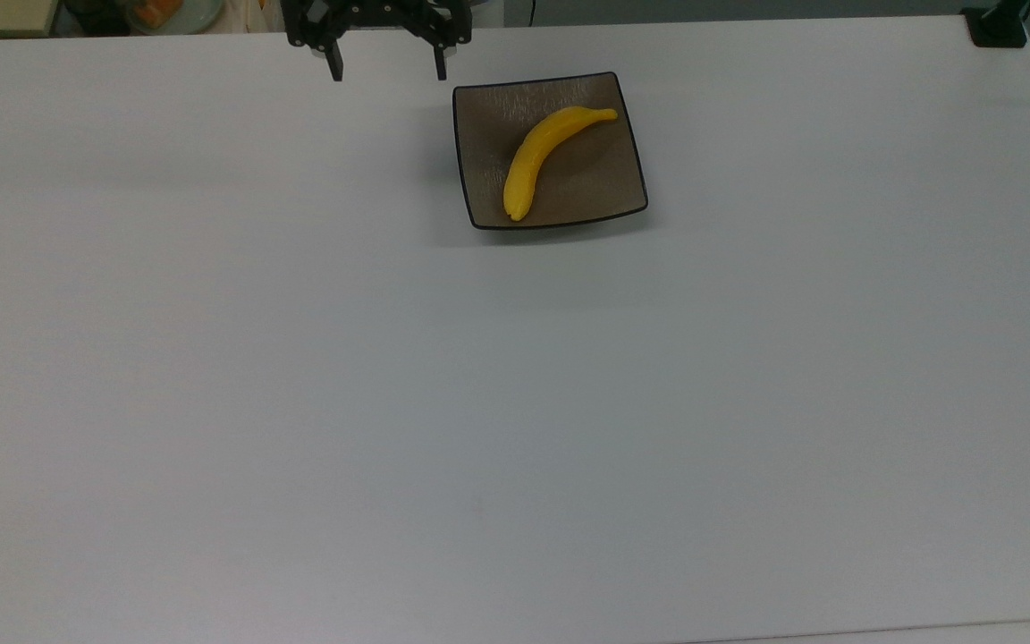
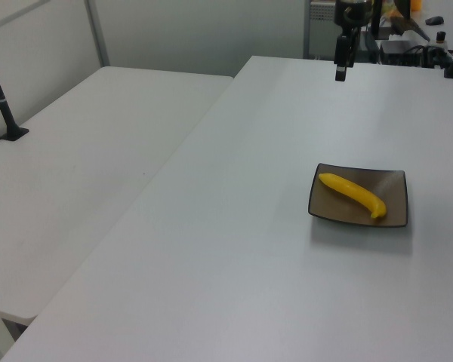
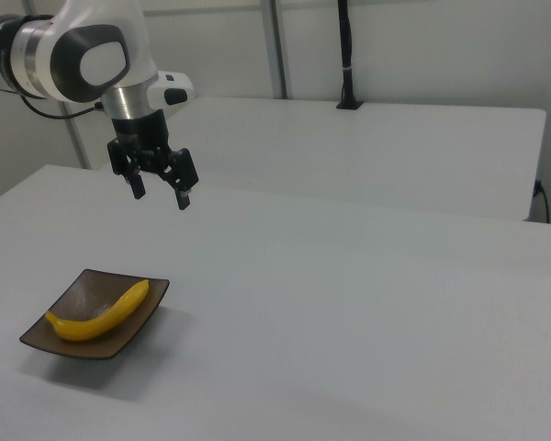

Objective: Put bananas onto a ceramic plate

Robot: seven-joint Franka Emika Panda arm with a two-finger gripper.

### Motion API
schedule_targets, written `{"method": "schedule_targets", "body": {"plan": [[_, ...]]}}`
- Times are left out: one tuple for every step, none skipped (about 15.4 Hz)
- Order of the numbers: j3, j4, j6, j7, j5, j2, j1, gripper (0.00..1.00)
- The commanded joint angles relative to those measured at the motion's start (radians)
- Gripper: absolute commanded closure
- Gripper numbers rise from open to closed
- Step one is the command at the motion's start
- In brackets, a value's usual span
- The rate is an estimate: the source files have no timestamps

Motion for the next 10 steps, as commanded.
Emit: {"method": "schedule_targets", "body": {"plan": [[-0.009, 0.012, 0.008, 0.014, -0.024, 0.007, 0.030, 0.00], [-0.009, 0.014, 0.011, 0.014, -0.027, 0.008, 0.040, 0.00], [-0.009, 0.012, 0.013, 0.016, -0.033, 0.008, 0.040, 0.00], [-0.011, 0.012, 0.015, 0.016, -0.038, 0.008, 0.040, 0.00], [-0.009, 0.012, 0.011, 0.014, -0.047, 0.008, 0.042, 0.00], [-0.009, 0.012, 0.007, 0.017, -0.052, 0.005, 0.042, 0.00], [-0.009, 0.012, 0.007, 0.023, -0.056, 0.004, 0.045, 0.00], [-0.009, 0.012, 0.007, 0.026, -0.069, 0.004, 0.057, 0.00], [-0.009, 0.012, 0.007, 0.028, -0.075, 0.005, 0.059, 0.00], [-0.009, 0.011, 0.007, 0.029, -0.075, 0.005, 0.057, 0.00]]}}
